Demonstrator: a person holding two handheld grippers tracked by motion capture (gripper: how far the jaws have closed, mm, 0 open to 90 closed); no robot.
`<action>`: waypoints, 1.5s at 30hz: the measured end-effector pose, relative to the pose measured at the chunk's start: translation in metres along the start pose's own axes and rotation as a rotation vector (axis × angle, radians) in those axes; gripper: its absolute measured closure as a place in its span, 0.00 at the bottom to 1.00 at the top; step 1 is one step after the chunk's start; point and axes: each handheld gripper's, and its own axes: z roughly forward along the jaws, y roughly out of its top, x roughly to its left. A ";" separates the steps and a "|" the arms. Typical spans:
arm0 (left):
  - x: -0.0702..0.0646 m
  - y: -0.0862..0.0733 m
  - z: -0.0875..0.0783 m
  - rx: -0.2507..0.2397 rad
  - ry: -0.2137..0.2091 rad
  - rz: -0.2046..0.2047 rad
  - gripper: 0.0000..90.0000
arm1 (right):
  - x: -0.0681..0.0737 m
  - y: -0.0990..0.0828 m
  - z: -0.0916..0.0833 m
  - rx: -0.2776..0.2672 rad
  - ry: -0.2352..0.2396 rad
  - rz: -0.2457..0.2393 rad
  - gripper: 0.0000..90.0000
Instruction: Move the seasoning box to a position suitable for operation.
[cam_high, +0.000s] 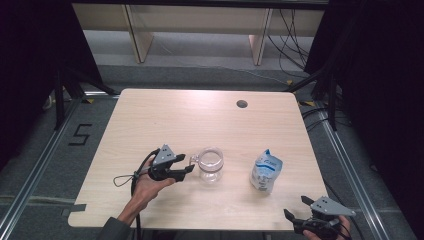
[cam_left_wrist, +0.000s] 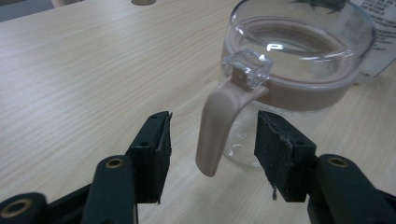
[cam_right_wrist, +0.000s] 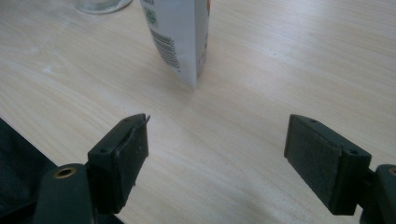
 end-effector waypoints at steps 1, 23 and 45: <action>0.001 0.000 0.001 0.007 0.003 0.005 0.51 | 0.000 0.000 0.000 -0.003 -0.001 -0.005 0.25; -0.007 -0.002 0.012 0.026 -0.025 0.108 0.84 | 0.001 0.000 0.001 -0.004 -0.002 -0.017 0.25; -0.055 -0.010 -0.006 0.074 -0.034 0.088 0.83 | 0.002 0.001 0.000 0.002 0.007 -0.007 0.26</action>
